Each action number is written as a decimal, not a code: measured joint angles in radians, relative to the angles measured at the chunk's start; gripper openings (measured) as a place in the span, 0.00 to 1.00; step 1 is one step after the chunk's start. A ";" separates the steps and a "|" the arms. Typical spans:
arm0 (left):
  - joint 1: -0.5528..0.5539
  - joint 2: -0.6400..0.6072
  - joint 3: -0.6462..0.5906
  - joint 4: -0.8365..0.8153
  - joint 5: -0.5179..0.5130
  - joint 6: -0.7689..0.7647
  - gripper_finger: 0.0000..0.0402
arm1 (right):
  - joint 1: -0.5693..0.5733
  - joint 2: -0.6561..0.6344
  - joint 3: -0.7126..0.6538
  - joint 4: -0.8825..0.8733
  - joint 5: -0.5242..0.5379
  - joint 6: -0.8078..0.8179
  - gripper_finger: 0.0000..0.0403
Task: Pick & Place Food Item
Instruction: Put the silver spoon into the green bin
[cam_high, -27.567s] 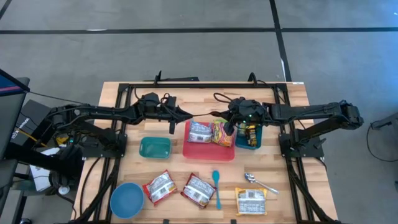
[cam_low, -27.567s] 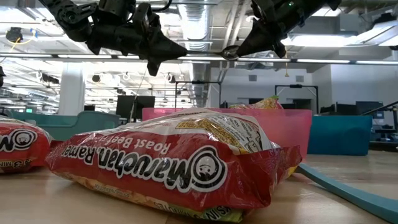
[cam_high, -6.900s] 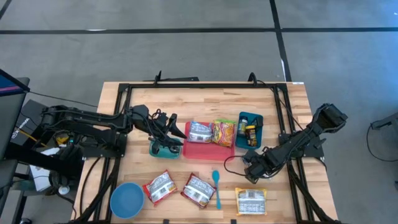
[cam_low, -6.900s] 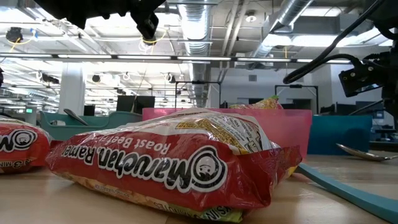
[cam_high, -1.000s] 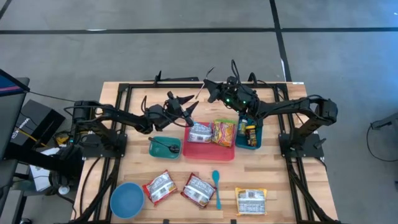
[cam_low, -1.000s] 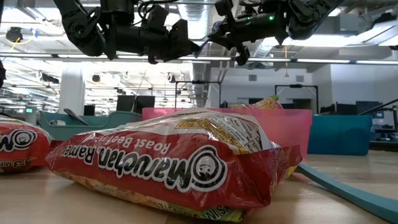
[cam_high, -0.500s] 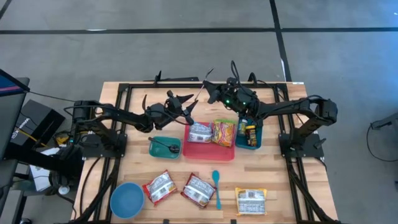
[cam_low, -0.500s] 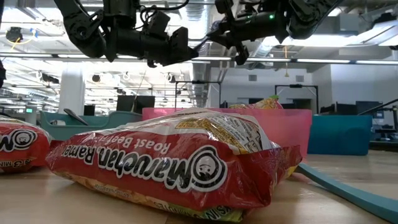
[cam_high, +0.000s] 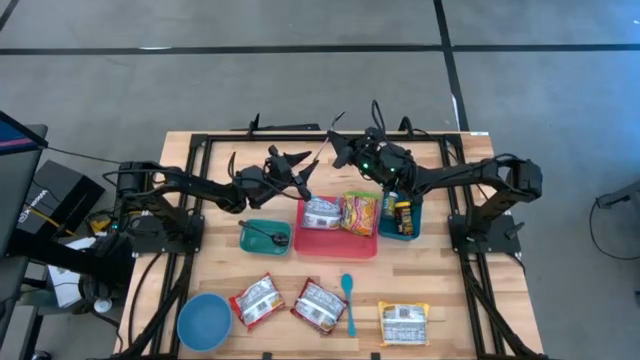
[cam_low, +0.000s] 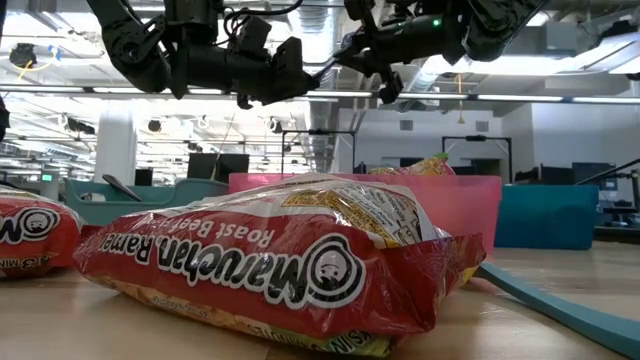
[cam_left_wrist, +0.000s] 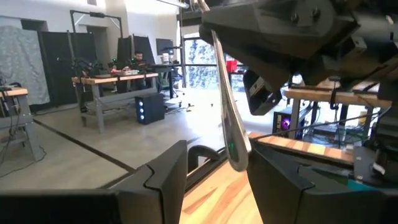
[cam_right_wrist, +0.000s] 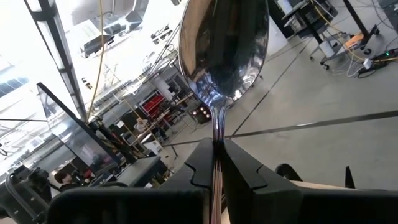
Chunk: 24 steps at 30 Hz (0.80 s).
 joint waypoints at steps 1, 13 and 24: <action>0.000 0.000 0.000 0.006 0.000 -0.002 0.38 | 0.004 0.000 0.000 0.000 0.006 -0.001 0.02; 0.000 0.000 0.000 -0.017 -0.001 -0.010 0.33 | 0.007 0.072 0.018 0.050 0.006 0.004 0.02; 0.000 0.000 0.000 -0.058 -0.002 -0.002 0.22 | 0.008 0.093 0.047 0.013 -0.007 -0.004 0.02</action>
